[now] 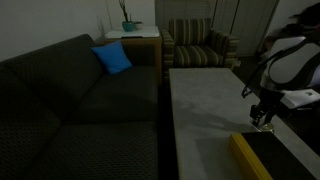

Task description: Put the silver lid on the silver bottle

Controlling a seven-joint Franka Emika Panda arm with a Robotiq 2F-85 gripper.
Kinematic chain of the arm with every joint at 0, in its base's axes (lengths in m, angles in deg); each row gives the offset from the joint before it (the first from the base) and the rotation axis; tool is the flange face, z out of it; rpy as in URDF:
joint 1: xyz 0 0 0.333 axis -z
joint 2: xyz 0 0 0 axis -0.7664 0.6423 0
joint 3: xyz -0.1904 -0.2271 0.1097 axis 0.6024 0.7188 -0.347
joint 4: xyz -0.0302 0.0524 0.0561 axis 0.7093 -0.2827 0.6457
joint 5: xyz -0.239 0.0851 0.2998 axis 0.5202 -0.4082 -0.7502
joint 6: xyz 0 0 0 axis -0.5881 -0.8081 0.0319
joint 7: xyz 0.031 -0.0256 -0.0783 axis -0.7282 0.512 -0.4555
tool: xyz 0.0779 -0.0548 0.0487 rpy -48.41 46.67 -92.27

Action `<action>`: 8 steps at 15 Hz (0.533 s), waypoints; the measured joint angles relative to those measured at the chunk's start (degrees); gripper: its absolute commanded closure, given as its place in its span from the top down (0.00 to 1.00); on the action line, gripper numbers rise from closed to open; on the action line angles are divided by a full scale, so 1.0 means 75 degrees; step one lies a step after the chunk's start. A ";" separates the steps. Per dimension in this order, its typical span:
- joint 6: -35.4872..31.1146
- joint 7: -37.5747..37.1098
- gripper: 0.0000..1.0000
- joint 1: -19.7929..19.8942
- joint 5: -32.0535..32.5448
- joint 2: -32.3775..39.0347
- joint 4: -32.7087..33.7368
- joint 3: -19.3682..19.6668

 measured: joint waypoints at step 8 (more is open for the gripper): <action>-0.0168 -0.0197 0.43 -0.0030 -0.0007 -0.0039 -0.0102 0.0085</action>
